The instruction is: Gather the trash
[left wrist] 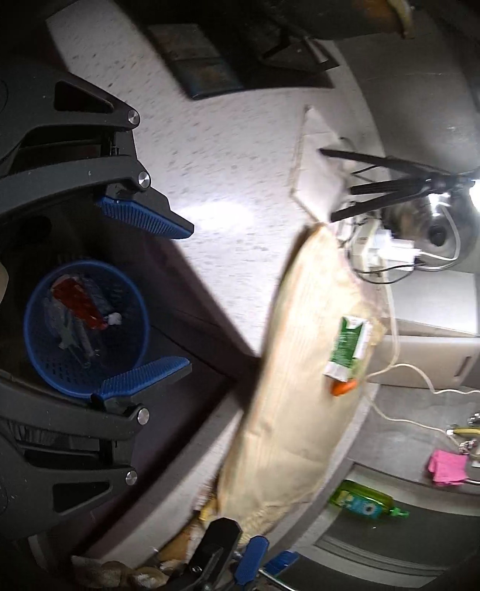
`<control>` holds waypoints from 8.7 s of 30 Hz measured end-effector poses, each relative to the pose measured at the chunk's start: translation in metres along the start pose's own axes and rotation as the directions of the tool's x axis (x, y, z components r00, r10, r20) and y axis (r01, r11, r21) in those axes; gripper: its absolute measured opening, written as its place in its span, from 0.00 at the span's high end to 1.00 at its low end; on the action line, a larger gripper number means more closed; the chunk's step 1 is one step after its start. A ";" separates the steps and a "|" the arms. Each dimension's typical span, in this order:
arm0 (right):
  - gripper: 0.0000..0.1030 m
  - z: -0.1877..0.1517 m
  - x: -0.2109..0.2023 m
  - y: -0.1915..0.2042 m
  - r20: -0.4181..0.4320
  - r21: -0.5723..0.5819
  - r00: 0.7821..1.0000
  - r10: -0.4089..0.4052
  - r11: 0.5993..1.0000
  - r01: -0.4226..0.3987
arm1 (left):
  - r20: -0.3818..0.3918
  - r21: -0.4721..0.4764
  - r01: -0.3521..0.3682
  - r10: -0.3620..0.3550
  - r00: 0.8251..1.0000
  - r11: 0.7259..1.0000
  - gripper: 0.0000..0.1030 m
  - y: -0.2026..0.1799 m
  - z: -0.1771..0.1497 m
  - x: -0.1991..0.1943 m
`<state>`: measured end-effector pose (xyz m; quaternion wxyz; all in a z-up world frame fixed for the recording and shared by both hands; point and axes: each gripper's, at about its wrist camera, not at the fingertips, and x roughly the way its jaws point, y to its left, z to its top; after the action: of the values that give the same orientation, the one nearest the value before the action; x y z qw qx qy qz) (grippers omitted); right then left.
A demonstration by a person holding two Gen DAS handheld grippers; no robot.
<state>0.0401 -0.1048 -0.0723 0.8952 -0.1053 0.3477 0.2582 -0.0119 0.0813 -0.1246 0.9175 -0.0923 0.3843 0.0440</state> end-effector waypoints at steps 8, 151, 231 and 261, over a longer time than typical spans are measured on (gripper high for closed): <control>0.00 0.015 -0.016 -0.006 0.078 -0.025 0.994 -0.079 0.996 0.081 | 0.096 -0.019 -0.006 0.008 0.995 1.000 0.15 -0.002 0.029 -0.015; 0.72 0.080 0.082 -0.107 -0.024 0.205 0.995 0.100 0.974 -0.093 | -0.002 -0.113 0.167 -0.169 0.986 0.979 0.19 -0.038 0.148 0.054; 0.45 -0.133 0.127 0.022 -0.329 0.026 0.940 0.089 0.996 -0.085 | -0.292 -0.050 -0.069 0.052 0.955 0.996 0.24 -0.001 -0.087 0.106; 0.26 -0.071 0.040 0.007 -0.121 0.010 0.985 0.123 0.992 -0.122 | -0.093 0.050 -0.116 0.120 0.988 0.992 0.20 -0.014 -0.026 0.032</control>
<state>0.0213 -0.1097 -0.1517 0.8551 -0.0979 0.4075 0.3053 -0.0055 0.0630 -0.1630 0.8956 -0.0512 0.4337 0.0853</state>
